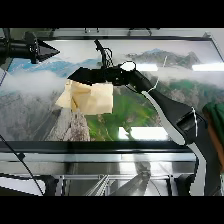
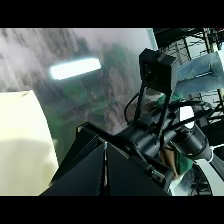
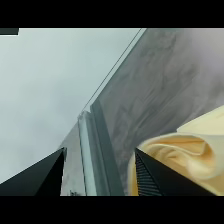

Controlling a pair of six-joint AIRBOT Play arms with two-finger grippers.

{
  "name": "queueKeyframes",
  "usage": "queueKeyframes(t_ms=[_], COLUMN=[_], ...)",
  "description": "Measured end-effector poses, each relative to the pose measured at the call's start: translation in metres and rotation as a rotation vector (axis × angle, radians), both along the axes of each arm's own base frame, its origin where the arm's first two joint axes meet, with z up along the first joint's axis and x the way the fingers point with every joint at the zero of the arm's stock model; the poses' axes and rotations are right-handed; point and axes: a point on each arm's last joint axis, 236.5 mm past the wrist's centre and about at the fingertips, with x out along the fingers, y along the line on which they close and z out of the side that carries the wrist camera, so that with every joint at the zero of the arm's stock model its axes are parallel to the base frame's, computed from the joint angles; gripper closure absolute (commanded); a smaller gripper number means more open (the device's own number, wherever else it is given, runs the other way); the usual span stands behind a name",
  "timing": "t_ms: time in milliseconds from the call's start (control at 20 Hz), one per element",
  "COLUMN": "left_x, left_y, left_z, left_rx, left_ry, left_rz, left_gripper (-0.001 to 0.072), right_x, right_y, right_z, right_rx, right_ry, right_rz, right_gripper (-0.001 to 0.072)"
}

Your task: Fold the shirts.

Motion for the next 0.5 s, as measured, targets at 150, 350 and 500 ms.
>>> queueKeyframes(t_ms=[150,350,500], left_x=[0.001,0.003,0.0], left_y=[-0.005,0.0,0.008], left_z=[-0.002,-0.003,-0.005], left_rx=[0.002,0.005,0.009], left_ry=[-0.01,-0.014,-0.006], left_rz=[-0.005,0.005,0.003], left_gripper=[0.0703,0.0702,0.0702], right_x=[0.006,0.007,0.011], right_y=[0.004,0.003,-0.024], right_z=[-0.006,0.001,0.001], right_rx=[-0.019,-0.022,-0.06], right_ry=[-0.005,-0.019,0.004], right_rz=[-0.035,-0.036,-0.008], right_gripper=[0.0244,0.0477,0.0691])
